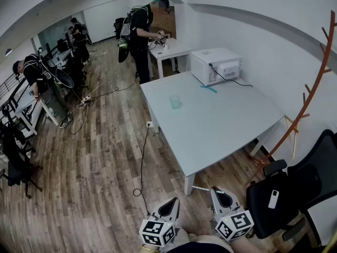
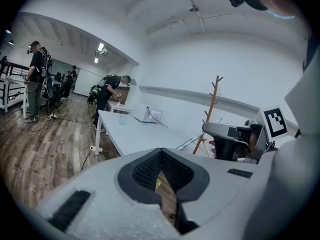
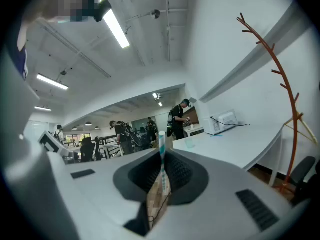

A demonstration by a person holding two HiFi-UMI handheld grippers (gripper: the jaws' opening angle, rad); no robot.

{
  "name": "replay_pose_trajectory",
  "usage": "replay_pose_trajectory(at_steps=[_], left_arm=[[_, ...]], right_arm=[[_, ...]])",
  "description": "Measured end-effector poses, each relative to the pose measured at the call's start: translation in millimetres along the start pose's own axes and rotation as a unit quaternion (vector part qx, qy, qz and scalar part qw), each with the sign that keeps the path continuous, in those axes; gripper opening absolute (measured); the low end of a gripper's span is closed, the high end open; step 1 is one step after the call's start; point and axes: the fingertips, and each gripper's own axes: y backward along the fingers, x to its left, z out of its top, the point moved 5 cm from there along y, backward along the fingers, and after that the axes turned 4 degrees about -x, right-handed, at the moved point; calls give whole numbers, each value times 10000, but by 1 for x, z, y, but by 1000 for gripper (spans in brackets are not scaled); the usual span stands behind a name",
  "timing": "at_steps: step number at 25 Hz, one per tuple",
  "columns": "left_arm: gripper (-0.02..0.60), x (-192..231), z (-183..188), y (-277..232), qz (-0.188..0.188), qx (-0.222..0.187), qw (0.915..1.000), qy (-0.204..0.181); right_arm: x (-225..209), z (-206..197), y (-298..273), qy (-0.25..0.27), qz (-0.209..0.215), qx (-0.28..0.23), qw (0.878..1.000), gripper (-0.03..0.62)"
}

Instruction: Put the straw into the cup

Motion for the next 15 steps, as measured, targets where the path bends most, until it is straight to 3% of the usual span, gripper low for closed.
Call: replay_pose_trajectory(at_steps=[15], left_arm=[[18, -32, 10, 17, -198, -124, 9993, -281]], right_arm=[[18, 10, 32, 45, 136, -86, 9999, 41]])
